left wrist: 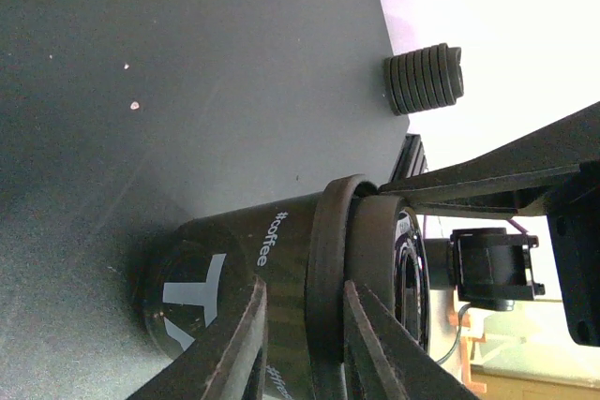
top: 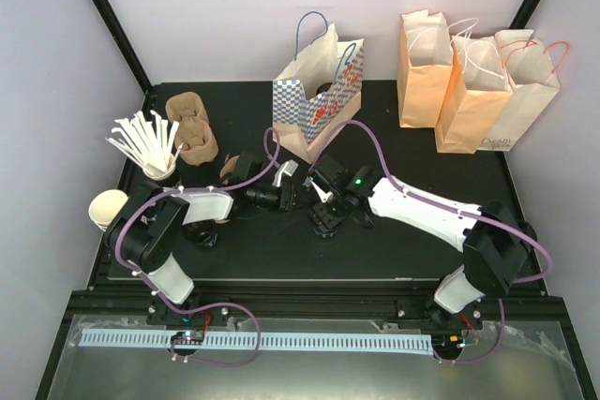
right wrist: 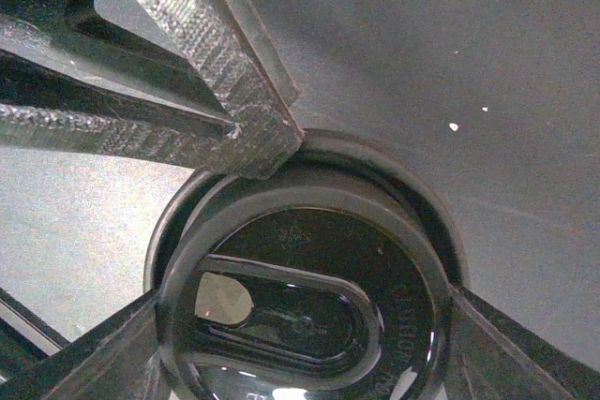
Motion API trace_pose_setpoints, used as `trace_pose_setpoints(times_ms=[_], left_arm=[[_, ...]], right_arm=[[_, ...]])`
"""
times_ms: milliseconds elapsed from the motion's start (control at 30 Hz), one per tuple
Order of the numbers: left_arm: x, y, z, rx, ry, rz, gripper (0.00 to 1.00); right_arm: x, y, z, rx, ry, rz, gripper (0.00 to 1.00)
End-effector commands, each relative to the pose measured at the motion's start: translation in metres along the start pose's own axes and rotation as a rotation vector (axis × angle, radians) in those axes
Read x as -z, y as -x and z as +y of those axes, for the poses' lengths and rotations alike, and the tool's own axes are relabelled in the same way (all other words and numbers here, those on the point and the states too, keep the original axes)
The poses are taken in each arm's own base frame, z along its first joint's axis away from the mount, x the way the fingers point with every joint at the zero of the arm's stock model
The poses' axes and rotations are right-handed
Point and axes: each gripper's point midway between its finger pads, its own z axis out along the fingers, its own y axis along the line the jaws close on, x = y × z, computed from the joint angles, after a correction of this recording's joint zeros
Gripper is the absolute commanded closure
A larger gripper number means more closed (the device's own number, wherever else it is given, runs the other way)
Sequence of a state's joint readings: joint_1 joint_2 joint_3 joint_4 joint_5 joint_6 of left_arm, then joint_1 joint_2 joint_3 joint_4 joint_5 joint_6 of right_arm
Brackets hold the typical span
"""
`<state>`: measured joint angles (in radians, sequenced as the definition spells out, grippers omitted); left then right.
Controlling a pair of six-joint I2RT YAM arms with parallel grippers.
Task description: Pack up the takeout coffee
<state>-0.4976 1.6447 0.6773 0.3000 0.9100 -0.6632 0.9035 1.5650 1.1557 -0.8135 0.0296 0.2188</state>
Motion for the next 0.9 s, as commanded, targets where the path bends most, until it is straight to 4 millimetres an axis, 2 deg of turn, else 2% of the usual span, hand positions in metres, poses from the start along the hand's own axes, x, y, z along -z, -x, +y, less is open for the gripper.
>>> trace_pose_setpoints(times_ms=[0, 433, 600, 700, 867], left_arm=[[-0.008, -0.03, 0.045, 0.106, 0.138, 0.079, 0.76], [-0.016, -0.068, 0.089, 0.281, 0.191, 0.146, 0.79], [-0.014, -0.083, 0.101, 0.343, 0.217, 0.169, 0.8], [-0.01, -0.081, 0.098, 0.338, 0.205, 0.155, 0.78], [-0.006, -0.048, 0.064, 0.233, 0.142, 0.095, 0.68]], right_arm=[[-0.036, -0.068, 0.002, 0.016, -0.005, 0.285, 0.36], [-0.039, -0.073, 0.005, 0.017, 0.009, 0.305, 0.36], [-0.039, -0.072, 0.007, 0.024, 0.016, 0.314, 0.36], [-0.038, -0.07, 0.007, 0.024, 0.012, 0.307, 0.37], [-0.038, -0.064, 0.005, 0.014, -0.008, 0.281, 0.38]])
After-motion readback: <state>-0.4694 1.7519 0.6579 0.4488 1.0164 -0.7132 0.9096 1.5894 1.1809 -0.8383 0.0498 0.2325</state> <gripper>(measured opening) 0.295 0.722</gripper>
